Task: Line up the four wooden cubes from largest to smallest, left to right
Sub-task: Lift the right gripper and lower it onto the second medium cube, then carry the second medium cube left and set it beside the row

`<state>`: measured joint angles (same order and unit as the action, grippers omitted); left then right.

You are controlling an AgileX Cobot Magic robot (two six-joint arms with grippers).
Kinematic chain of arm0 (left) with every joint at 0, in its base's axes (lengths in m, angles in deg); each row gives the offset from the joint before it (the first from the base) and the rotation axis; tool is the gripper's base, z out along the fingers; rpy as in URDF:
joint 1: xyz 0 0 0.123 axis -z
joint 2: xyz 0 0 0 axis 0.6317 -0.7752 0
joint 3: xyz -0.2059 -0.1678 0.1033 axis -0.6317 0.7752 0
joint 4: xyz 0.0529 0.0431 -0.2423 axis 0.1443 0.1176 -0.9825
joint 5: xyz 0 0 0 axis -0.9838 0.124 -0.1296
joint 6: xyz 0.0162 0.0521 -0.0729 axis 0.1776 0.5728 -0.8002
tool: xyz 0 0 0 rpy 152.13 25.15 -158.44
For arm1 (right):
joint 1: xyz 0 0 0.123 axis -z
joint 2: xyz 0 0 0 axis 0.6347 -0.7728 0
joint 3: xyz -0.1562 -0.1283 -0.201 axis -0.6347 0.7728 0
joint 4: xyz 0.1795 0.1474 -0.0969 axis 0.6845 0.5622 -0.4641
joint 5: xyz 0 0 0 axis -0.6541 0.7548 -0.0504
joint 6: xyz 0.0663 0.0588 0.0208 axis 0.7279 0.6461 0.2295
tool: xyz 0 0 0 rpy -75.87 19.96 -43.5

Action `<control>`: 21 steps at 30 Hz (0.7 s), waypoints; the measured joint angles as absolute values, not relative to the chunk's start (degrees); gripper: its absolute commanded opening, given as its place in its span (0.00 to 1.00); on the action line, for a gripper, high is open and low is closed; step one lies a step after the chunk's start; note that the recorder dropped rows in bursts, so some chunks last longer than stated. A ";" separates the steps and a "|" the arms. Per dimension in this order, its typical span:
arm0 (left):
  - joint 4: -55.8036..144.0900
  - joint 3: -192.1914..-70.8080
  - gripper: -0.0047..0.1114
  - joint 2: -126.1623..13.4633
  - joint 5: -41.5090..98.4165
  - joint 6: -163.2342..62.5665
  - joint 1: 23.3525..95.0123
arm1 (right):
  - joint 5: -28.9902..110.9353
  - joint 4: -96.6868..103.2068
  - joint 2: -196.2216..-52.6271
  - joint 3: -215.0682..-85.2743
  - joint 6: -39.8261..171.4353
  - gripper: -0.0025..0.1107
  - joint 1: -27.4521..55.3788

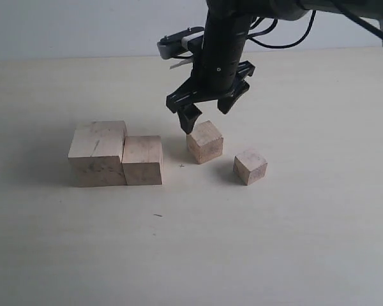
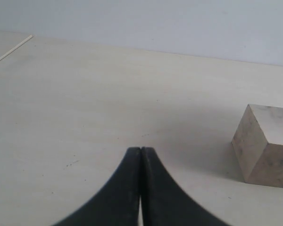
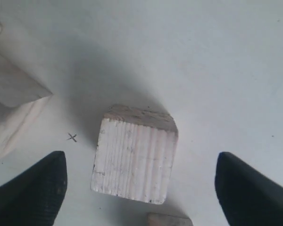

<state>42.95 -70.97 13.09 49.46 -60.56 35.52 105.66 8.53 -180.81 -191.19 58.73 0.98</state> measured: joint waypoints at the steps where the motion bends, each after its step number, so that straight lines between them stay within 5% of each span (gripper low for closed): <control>1: 42.95 -70.97 0.04 13.09 49.46 -60.56 35.52 | 105.66 8.64 -181.32 -191.19 58.73 0.74 0.98; 9: 42.95 -70.97 0.04 13.09 49.46 -60.56 35.52 | 106.79 11.19 -185.58 -191.19 58.73 0.73 0.98; 12: 42.95 -70.97 0.04 13.09 49.46 -60.56 35.52 | 106.91 10.73 -186.49 -191.19 58.73 0.65 0.98; 21: 42.95 -70.97 0.04 13.09 49.46 -60.56 35.52 | 106.89 10.27 -187.03 -191.19 58.84 0.08 0.98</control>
